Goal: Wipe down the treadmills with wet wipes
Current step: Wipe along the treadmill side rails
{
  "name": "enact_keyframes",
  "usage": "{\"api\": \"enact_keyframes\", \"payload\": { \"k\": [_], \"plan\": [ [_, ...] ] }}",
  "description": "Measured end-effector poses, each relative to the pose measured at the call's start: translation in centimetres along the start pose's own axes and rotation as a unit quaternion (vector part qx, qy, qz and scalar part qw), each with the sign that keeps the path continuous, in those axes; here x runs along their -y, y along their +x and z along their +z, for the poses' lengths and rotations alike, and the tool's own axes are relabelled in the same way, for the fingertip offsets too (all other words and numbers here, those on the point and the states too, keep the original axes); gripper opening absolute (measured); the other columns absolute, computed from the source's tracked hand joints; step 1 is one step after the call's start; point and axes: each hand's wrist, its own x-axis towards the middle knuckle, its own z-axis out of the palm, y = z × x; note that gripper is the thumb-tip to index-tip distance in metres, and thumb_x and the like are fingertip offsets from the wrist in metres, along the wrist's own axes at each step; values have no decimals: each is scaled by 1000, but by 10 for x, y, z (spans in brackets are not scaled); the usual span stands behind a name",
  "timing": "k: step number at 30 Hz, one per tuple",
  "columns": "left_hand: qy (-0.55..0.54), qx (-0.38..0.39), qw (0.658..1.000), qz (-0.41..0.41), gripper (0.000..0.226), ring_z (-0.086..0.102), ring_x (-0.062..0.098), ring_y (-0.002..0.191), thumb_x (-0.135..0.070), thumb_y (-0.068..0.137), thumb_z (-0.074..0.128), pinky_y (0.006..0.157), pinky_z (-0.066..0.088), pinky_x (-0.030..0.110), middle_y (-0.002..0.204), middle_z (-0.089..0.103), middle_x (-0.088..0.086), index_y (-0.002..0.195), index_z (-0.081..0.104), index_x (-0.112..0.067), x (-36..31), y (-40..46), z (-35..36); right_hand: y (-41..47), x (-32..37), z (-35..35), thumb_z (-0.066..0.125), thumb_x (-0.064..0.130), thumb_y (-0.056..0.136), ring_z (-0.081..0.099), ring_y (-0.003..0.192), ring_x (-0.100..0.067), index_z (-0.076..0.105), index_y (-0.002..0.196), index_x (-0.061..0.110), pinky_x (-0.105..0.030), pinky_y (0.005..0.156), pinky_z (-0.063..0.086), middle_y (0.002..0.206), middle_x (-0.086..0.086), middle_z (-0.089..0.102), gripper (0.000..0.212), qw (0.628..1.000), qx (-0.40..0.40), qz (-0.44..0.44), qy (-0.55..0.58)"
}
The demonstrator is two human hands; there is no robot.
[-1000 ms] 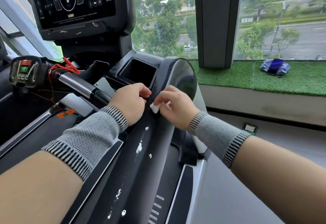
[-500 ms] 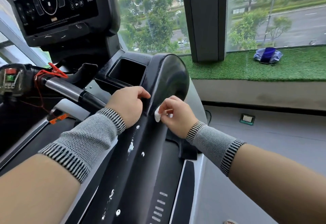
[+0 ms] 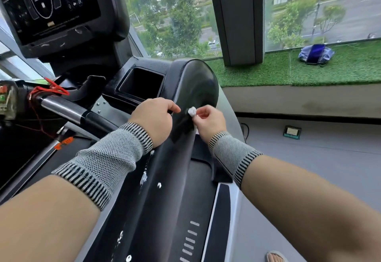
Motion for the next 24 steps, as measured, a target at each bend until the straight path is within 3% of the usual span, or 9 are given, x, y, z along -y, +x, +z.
{"api": "enact_keyframes", "payload": {
  "k": [4, 10, 13, 16, 20, 24],
  "plan": [
    [5, -1, 1000, -6, 40, 45, 19, 73, -3, 89, 40, 76, 44, 29, 83, 58, 0, 109, 67, -25, 1, 2, 0, 44, 15, 3, 67, 28, 84, 65, 81, -17, 59, 71, 25, -33, 80, 54, 75, 5, 63, 15, 1000, -8, 19, 18],
    [5, -10, 1000, 4, 41, 47, 16, 70, -5, 87, 41, 73, 43, 27, 106, 67, 2, 106, 68, -28, 9, 6, 5, 23, -15, 2, 63, 19, 81, 66, 84, -27, 55, 65, 23, -39, 83, 54, 77, 0, 64, 18, 995, 38, 93, -20],
    [-6, -12, 1000, 6, 40, 44, 9, 59, -3, 88, 41, 62, 37, 25, 84, 64, -3, 106, 69, -26, 8, 5, 4, -6, -25, 0, 65, 22, 79, 65, 80, -26, 52, 61, 24, -37, 80, 54, 71, 2, 62, 22, 992, 73, 96, -30],
    [-24, -25, 999, 4, 41, 40, 5, 52, 1, 87, 40, 50, 32, 20, 62, 47, -13, 105, 69, -22, 9, 4, 2, -4, -13, -3, 68, 31, 82, 61, 74, -18, 52, 60, 24, -26, 71, 48, 65, 7, 58, 28, 996, 62, 57, -28],
    [-25, -39, 999, -4, 41, 42, 6, 54, 2, 86, 40, 51, 32, 18, 64, 50, -11, 103, 70, -22, 14, -1, 0, 22, 9, -5, 66, 34, 84, 66, 87, -23, 53, 61, 26, -35, 84, 53, 77, 1, 63, 28, 998, 15, 63, -5],
    [-25, -47, 998, -17, 40, 39, 6, 58, 1, 87, 42, 65, 33, 23, 66, 49, -12, 106, 70, -21, 22, -7, -3, 12, -9, 2, 68, 24, 78, 69, 83, -32, 55, 61, 20, -45, 82, 56, 77, -9, 66, 22, 986, 55, 157, 14]
  ]
}}
